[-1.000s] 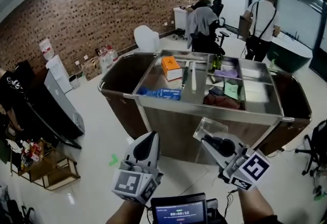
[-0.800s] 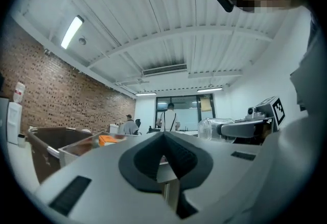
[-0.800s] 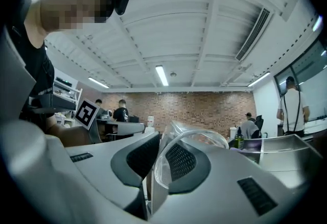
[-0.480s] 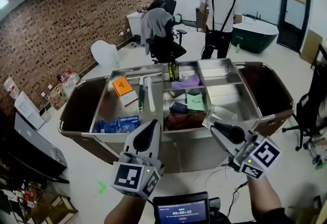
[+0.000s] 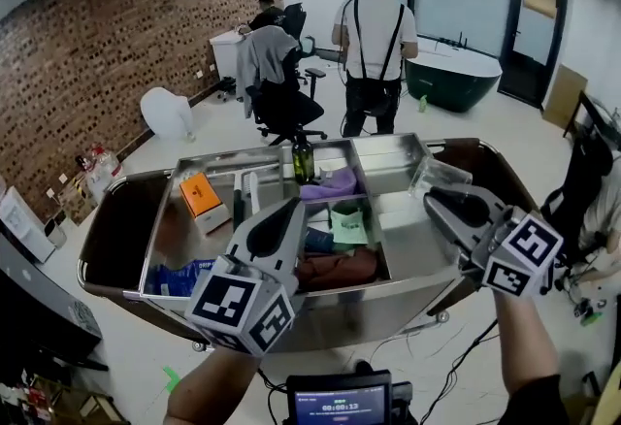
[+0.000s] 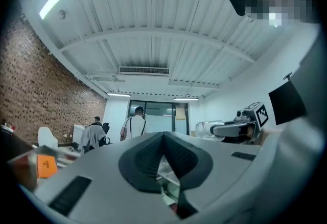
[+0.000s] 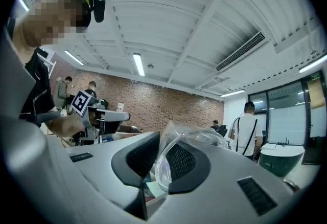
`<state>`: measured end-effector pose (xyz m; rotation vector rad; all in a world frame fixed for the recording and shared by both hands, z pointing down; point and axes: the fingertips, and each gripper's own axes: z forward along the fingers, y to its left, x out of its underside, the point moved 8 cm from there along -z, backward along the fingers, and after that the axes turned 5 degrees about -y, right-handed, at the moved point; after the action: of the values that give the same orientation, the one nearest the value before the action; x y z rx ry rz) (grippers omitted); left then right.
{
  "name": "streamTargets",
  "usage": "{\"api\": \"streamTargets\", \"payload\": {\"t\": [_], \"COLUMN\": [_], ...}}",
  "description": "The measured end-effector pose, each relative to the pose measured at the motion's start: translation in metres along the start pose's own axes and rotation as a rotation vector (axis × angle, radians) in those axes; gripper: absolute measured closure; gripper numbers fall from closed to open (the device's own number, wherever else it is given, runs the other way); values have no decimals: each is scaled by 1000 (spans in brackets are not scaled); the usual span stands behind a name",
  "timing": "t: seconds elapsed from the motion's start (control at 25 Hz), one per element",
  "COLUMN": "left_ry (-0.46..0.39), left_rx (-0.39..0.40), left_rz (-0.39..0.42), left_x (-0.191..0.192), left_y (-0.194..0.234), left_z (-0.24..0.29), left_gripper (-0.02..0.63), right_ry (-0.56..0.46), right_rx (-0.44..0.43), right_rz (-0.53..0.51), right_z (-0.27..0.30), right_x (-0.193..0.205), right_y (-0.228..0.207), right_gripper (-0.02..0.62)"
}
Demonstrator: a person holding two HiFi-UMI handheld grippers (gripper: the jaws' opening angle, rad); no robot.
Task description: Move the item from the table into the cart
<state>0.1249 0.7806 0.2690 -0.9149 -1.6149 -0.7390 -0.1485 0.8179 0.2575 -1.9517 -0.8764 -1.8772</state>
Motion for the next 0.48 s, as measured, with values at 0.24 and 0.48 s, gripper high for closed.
{"api": "streamTargets", "payload": {"t": [0.24,0.48], "left_ry": [-18,33], "left_rx": [-29,-95], "left_rz": [87,67], "left_x": [-11,-5], "left_y": [1,9], "left_z": [91,171], "left_gripper": [606,606], "right_ry": [51,135], "right_rx": [-89,-173], "right_rz": [-55,-64], "right_z": [34,73], "right_x": [-7,-10], "right_y": [-85,-168], "right_gripper": [569,569]}}
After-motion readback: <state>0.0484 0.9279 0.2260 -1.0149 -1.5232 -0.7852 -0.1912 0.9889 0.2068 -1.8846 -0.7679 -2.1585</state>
